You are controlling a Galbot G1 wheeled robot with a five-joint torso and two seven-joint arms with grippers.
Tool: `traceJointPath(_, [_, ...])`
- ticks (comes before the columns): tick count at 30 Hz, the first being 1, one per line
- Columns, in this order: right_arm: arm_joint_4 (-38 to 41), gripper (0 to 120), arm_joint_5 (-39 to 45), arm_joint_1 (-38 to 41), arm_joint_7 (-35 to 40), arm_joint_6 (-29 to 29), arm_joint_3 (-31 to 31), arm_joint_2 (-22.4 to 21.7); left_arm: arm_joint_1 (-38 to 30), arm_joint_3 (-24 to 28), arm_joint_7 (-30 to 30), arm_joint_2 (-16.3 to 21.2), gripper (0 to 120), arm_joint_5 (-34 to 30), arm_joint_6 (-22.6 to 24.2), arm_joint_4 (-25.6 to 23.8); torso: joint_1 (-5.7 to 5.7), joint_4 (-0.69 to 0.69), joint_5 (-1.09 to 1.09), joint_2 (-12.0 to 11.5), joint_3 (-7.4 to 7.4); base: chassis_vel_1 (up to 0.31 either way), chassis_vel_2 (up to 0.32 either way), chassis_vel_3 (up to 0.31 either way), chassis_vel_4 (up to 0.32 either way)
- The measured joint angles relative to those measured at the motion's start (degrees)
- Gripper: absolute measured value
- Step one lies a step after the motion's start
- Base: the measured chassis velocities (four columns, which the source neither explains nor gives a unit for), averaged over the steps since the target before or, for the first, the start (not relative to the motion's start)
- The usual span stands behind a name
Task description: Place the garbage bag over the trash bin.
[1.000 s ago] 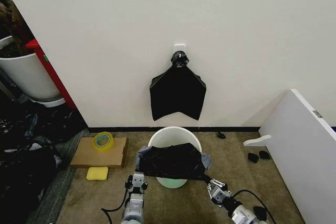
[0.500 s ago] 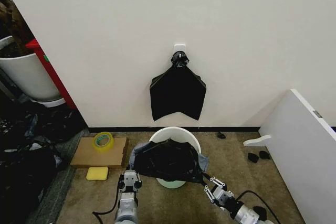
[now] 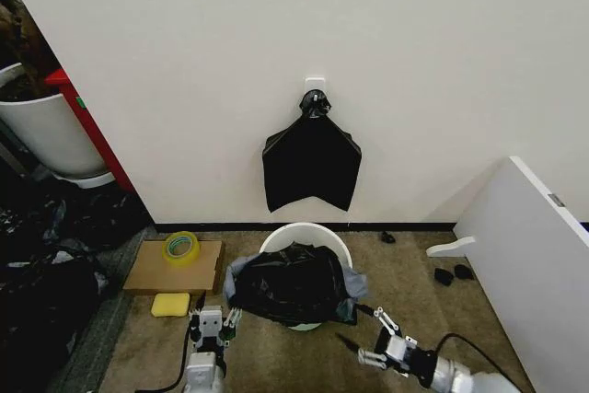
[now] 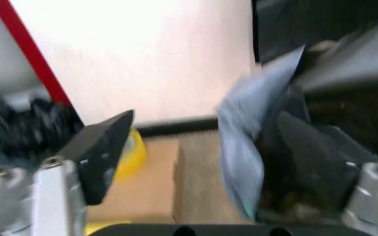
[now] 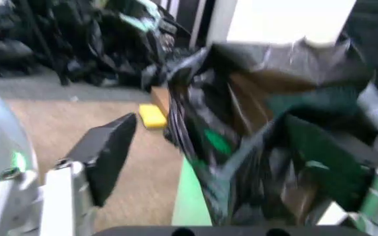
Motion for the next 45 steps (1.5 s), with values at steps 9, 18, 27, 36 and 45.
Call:
traceJointPath(9, [2.2, 100, 9.9, -1.3, -12.1, 0.5, 7.6, 2.3, 0.4, -1.2, 0.5, -0.7, 100, 5.0, -4.3, -1.5, 0.00, -0.01, 0.01, 0.0, 0.00, 0.000, 0.000, 0.000, 0.000])
traceJointPath(18, [9.5, 100, 11.6, 2.7, 8.8, -9.2, 5.3, 2.3, -1.0, -1.8, -0.6, -3.0, 100, 2.2, -4.6, -4.5, 0.00, 0.00, -0.01, 0.0, 0.00, 0.000, 0.000, 0.000, 0.000])
traceJointPath(27, [9.4, 100, 14.8, 23.5, 38.8, -48.7, -11.5, 3.4, -2.5, -3.4, -2.6, -6.5, 100, 0.6, -4.5, -7.3, 0.01, 0.01, 0.00, 0.0, 0.01, 0.000, 0.000, 0.000, 0.000])
traceJointPath(36, [-1.0, 100, 15.2, 42.7, 28.3, -70.3, -18.1, 7.1, -2.7, -3.6, -3.8, -7.0, 100, -0.4, -3.9, -6.0, 0.01, 0.02, -0.03, 0.0, 0.02, 0.000, 0.000, 0.000, 0.000])
traceJointPath(45, [-9.4, 100, 6.0, 51.7, 18.9, -80.6, -21.0, 10.4, -3.5, -2.6, -5.2, -8.5, 100, 0.8, -4.0, -3.0, 0.01, 0.00, 0.00, 0.0, 0.01, 0.000, 0.000, 0.000, 0.000])
